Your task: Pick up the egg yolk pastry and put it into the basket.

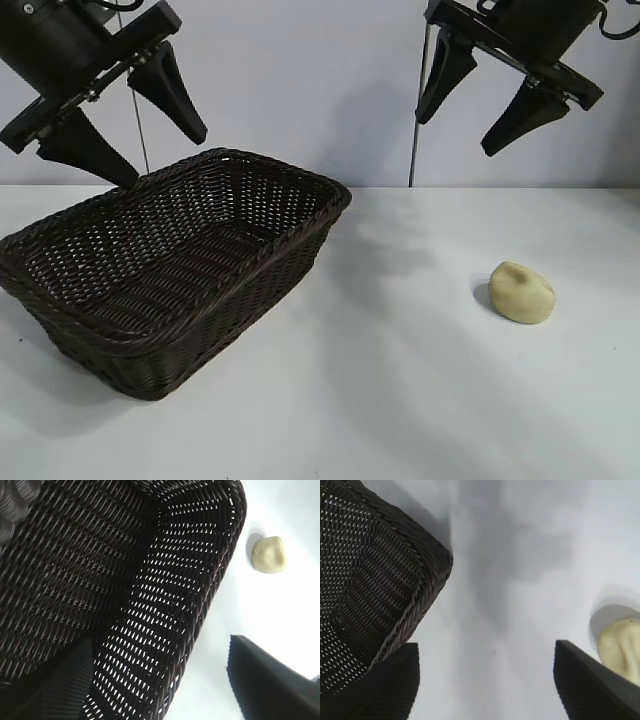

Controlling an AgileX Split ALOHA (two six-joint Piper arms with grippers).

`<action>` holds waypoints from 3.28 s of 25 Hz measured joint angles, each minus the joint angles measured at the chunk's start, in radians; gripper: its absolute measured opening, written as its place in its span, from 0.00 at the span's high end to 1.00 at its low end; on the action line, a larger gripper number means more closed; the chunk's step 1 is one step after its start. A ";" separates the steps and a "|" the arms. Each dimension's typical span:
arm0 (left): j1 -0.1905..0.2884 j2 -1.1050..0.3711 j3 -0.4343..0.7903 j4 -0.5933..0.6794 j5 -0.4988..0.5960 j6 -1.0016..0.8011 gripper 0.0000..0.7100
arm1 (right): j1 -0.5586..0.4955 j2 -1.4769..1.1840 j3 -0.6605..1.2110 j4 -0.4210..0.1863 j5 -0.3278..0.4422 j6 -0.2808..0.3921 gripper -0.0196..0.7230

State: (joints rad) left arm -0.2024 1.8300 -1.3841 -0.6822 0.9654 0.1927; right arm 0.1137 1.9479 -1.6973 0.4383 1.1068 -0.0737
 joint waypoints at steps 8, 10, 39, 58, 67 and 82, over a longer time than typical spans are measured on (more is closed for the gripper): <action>0.000 0.000 0.000 0.000 0.000 0.000 0.23 | 0.000 0.000 0.000 0.000 0.000 0.000 0.25; 0.000 0.000 0.000 0.000 0.000 0.000 0.23 | 0.000 0.000 0.000 0.000 0.000 0.000 0.25; 0.000 -0.045 0.000 0.006 -0.022 -0.054 0.23 | 0.000 0.000 0.000 -0.019 0.000 -0.001 0.25; -0.001 -0.344 0.173 0.341 0.033 -0.537 0.23 | 0.000 0.000 0.000 -0.029 0.001 -0.001 0.25; -0.001 -0.388 0.452 0.347 -0.210 -0.791 0.24 | 0.000 0.000 0.000 -0.029 0.001 -0.001 0.25; -0.001 -0.388 0.610 0.347 -0.455 -0.889 0.24 | 0.000 0.000 0.000 -0.029 0.002 -0.001 0.25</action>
State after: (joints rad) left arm -0.2033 1.4421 -0.7743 -0.3355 0.5106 -0.6967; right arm 0.1137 1.9479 -1.6973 0.4098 1.1087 -0.0746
